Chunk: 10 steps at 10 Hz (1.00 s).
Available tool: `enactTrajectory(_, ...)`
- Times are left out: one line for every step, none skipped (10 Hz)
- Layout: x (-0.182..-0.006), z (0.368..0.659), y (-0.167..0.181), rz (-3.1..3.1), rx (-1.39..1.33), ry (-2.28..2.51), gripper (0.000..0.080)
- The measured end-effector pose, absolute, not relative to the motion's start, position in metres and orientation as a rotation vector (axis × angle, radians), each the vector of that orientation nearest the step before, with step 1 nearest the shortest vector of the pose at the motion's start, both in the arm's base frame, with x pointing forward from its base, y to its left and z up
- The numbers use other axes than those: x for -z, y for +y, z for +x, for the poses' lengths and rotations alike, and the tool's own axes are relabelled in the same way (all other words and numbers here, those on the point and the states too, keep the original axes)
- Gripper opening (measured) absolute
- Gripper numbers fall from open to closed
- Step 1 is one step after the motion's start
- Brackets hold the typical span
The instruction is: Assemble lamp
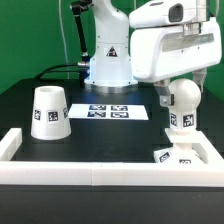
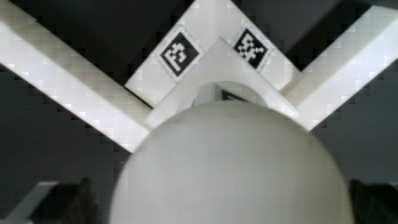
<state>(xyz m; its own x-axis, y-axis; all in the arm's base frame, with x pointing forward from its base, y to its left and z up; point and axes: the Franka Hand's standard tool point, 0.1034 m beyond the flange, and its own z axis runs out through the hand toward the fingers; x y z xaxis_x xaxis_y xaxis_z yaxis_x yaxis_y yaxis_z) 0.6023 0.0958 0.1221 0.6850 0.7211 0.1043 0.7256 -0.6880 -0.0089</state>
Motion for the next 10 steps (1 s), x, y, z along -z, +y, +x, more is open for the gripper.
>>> enactTrajectory(-0.122, 0.603, 0.093, -2.798, 0.146, -1.325, 0.0699)
enactTrajectory(-0.122, 0.603, 0.092, -2.766, 0.146, -1.403, 0.0699)
enactTrajectory(-0.122, 0.603, 0.091, -2.728, 0.147, -1.484, 0.0699)
enactTrajectory(-0.121, 0.603, 0.091, -2.667, 0.142, -1.614, 0.0699)
enactTrajectory(-0.12, 0.602, 0.094, -2.576, 0.134, -1.781, 0.0699)
enactTrajectory(-0.119, 0.601, 0.097, -2.521, 0.129, -1.868, 0.0699)
enactTrajectory(-0.119, 0.601, 0.099, -2.47, 0.118, -1.954, 0.0699)
enactTrajectory(-0.118, 0.603, 0.104, -2.421, 0.107, -2.04, 0.0699)
enactTrajectory(-0.117, 0.604, 0.107, -2.419, 0.103, -2.036, 0.0699)
enactTrajectory(-0.116, 0.604, 0.107, -2.428, 0.101, -2.023, 0.0699)
